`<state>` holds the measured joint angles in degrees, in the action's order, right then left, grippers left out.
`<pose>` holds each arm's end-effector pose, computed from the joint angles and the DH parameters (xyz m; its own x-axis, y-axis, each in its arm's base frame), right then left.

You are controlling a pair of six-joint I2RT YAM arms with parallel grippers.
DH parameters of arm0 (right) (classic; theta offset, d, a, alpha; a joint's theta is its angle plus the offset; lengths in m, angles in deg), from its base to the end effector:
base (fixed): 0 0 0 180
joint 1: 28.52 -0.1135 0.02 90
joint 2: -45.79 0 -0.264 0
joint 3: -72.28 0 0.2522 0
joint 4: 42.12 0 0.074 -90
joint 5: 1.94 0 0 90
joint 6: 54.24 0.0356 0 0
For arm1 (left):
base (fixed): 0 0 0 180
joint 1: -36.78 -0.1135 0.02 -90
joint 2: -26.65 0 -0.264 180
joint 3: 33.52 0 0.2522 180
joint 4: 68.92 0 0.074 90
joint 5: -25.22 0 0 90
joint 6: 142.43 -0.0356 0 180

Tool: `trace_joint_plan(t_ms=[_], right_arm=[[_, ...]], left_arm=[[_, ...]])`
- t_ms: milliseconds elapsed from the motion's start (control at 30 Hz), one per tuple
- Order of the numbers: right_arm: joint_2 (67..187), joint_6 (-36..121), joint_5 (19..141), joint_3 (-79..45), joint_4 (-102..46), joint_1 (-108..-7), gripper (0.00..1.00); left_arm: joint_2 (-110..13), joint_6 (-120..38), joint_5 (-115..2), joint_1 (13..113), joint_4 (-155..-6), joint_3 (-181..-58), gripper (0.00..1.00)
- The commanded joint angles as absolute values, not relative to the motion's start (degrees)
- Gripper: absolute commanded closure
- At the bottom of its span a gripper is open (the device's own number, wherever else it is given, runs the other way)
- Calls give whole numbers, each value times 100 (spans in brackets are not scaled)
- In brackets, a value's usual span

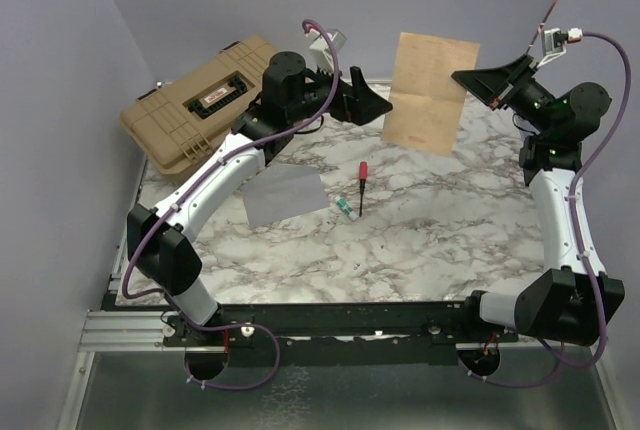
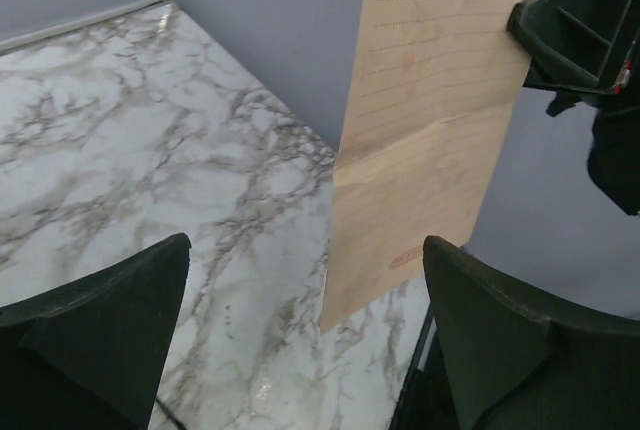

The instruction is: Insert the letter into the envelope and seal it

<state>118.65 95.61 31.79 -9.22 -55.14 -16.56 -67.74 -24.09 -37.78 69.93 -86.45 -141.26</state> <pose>0.2788 -0.0288 0.4383 -0.3730 0.5698 -0.7322 -0.6342 0.4194 0.6495 0.3185 -0.2274 0.4273 -0.4650 -0.2015 -0.8621 0.7335 0.4576 -0.5026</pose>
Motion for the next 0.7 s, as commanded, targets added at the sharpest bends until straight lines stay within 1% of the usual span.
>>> trace_joint_plan(t_ms=[0,67,133,200,400,433,467,567,667], right_arm=[[11899,10589,2976,-1211,-6584,-1922,100],[11909,10677,3039,-1299,-6679,-1986,100],[11907,10764,3080,-1351,-6772,-2022,100],[11937,10879,3066,-1362,-6936,-2047,100],[12001,11123,2833,-1300,-7421,-2070,100],[12006,11137,2774,-1287,-7480,-2070,100],[12000,11149,2731,-1273,-7552,-2070,100],[11967,11074,2609,-1264,-7589,-2070,100],[11930,10853,2494,-1313,-7428,-2078,100]], left_arm=[[-6547,-1759,-3247,7262,-7775,-13767,2],[-6474,-1762,-3206,7404,-7646,-13664,7],[-6359,-1739,-3231,7498,-7331,-13460,14],[-6266,-1581,-3262,7515,-7008,-13276,29],[-6250,-1095,-3099,7513,-6422,-13245,82],[-6252,-1034,-3093,7513,-6381,-13265,89],[-6254,-985,-3080,7504,-6342,-13285,91],[-6229,-937,-3051,7499,-6238,-13298,91],[-6190,-951,-3034,7459,-6183,-13277,100]])
